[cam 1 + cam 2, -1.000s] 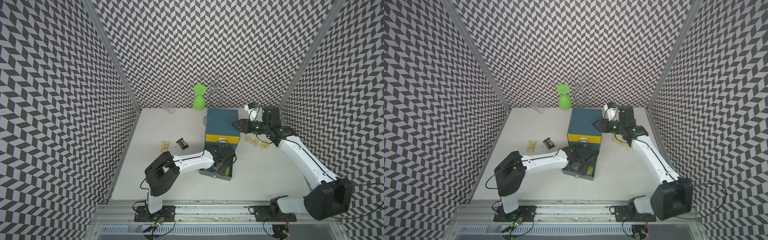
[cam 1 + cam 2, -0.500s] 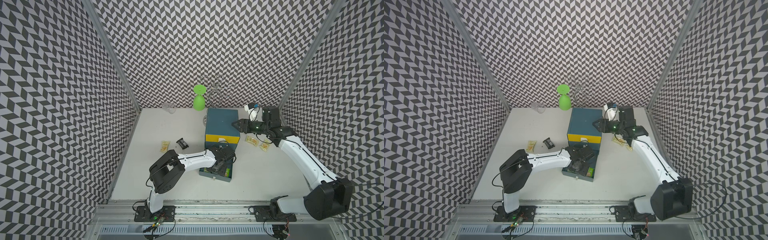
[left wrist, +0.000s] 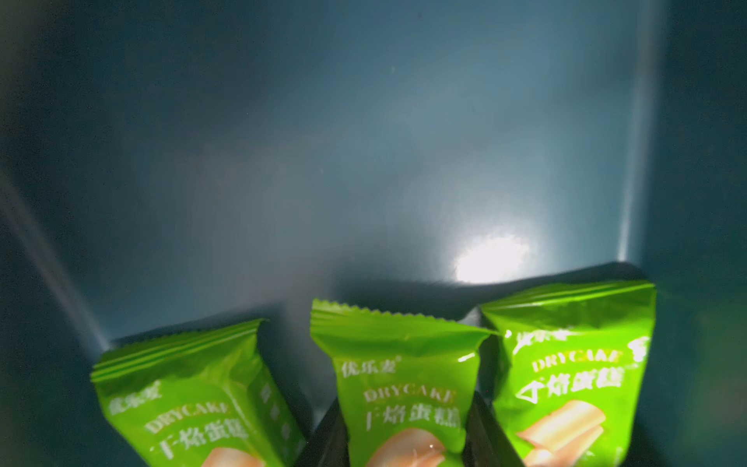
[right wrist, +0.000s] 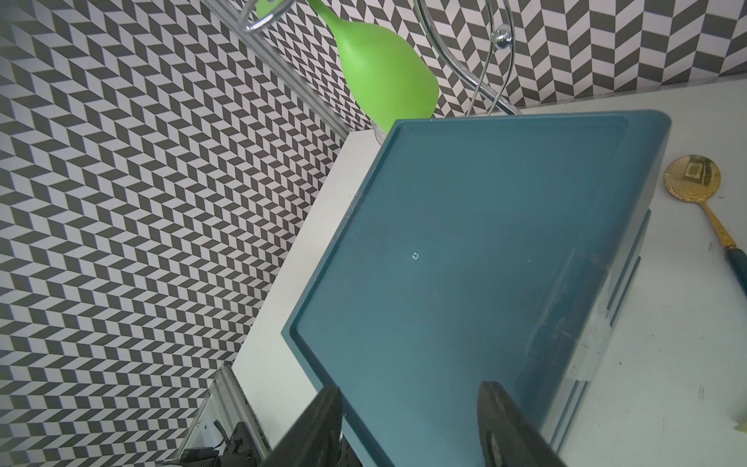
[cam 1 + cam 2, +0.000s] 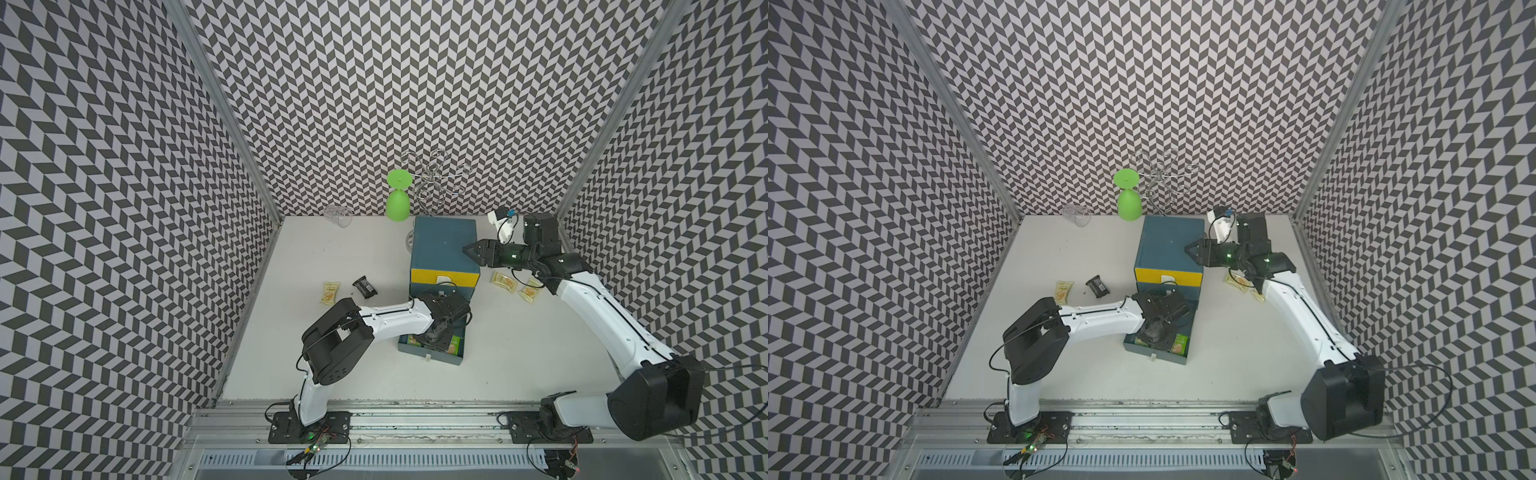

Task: Take the cookies out of the drawer
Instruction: Pick up the cookie from the drawer, then place the cookie at the center of the board.

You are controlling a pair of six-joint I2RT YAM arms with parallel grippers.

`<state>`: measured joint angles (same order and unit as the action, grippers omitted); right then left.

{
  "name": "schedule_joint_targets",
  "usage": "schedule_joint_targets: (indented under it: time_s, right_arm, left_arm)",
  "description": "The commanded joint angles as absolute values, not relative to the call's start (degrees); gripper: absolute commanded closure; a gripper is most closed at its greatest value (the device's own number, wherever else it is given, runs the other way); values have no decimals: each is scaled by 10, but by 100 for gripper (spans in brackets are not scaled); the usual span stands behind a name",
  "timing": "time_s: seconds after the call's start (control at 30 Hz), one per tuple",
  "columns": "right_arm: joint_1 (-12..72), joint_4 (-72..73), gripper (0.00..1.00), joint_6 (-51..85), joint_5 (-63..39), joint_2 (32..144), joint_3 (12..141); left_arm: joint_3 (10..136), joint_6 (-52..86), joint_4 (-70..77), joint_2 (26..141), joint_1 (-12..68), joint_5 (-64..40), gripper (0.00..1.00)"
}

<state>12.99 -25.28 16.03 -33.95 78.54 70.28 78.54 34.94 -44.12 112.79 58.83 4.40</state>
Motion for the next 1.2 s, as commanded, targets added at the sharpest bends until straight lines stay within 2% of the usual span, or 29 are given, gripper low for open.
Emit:
schedule_joint_targets:
  time_s: [0.0, 0.23, 0.8, 1.17]
  right_arm:
    - [128, -223, 42, 159, -344, 773, 698]
    - [128, -218, 42, 161, -342, 771, 690]
    - [128, -220, 42, 160, -338, 773, 690]
    - [127, -223, 41, 157, -333, 781, 703]
  left_arm:
    - [813, 340, -432, 1140, 583, 67, 65]
    - [839, 332, -441, 1123, 583, 76, 71]
    - [843, 333, -476, 1057, 590, 109, 71]
    - [822, 337, -510, 961, 614, 86, 71]
